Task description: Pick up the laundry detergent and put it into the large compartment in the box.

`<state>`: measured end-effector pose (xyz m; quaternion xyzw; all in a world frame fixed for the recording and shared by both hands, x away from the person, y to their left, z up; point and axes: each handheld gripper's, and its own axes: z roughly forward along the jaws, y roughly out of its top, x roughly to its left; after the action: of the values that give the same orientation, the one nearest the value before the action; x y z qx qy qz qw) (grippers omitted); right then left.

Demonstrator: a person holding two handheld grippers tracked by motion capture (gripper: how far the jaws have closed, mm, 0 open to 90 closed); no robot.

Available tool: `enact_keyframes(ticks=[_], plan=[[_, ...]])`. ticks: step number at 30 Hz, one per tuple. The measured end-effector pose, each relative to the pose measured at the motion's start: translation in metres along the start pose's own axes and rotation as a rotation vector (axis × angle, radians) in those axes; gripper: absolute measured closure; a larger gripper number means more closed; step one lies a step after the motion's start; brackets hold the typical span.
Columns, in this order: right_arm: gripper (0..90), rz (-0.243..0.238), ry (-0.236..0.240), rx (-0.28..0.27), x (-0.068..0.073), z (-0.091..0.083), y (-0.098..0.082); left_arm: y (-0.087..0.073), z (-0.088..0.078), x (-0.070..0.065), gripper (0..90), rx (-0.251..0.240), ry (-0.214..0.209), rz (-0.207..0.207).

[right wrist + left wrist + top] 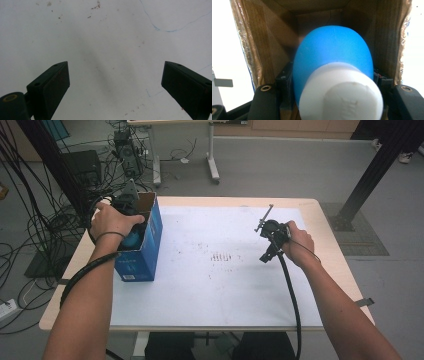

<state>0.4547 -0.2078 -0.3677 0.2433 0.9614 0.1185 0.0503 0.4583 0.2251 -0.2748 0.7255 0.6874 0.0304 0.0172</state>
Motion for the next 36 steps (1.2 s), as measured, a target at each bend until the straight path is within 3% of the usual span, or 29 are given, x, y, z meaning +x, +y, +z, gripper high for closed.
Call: enact_keyframes(ticks=[12, 24, 36], plan=[[7.5, -0.004, -0.002, 0.004, 0.001, -0.001, 0.000, 0.000, -0.003, 0.001, 31.3, -0.001, 0.014, -0.016], [7.5, -0.004, -0.010, 0.004, 0.000, -0.003, 0.000, -0.001, -0.020, 0.000, 27.2, -0.005, 0.006, -0.023], [7.6, -0.010, -0.016, -0.002, 0.002, -0.006, 0.001, -0.004, -0.056, -0.006, 25.1, -0.051, 0.029, -0.002]])
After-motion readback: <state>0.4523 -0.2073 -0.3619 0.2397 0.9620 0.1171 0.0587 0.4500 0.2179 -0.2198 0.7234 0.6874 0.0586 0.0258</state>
